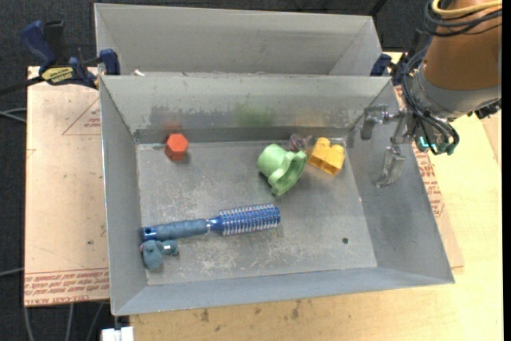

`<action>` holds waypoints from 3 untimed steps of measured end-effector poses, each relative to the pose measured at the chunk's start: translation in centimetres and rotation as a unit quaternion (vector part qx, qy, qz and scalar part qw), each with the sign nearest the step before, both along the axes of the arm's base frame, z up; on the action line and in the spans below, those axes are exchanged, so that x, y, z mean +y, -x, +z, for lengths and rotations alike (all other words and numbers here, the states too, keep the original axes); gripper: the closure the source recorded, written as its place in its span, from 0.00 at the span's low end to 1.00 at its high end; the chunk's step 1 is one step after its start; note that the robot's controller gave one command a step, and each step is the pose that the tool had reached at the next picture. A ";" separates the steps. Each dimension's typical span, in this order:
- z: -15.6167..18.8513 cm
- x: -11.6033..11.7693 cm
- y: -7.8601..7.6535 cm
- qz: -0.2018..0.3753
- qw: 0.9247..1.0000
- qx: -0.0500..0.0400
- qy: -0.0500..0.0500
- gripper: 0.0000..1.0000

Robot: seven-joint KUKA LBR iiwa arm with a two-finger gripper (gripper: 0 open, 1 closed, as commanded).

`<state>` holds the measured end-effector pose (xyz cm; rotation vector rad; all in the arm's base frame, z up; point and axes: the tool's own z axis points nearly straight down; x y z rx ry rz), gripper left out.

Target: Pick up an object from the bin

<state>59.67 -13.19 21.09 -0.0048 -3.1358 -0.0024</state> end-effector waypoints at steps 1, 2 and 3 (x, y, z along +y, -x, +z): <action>-5.6 7.9 -1.5 0.142 0.990 -0.002 -0.002 0.00; -14.2 16.3 -2.9 0.290 0.957 -0.003 -0.002 0.00; -14.0 16.1 -3.0 0.289 0.957 -0.004 0.000 1.00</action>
Offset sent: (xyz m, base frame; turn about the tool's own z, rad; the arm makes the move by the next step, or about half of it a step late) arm 0.0150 0.0754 -0.0544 -0.2827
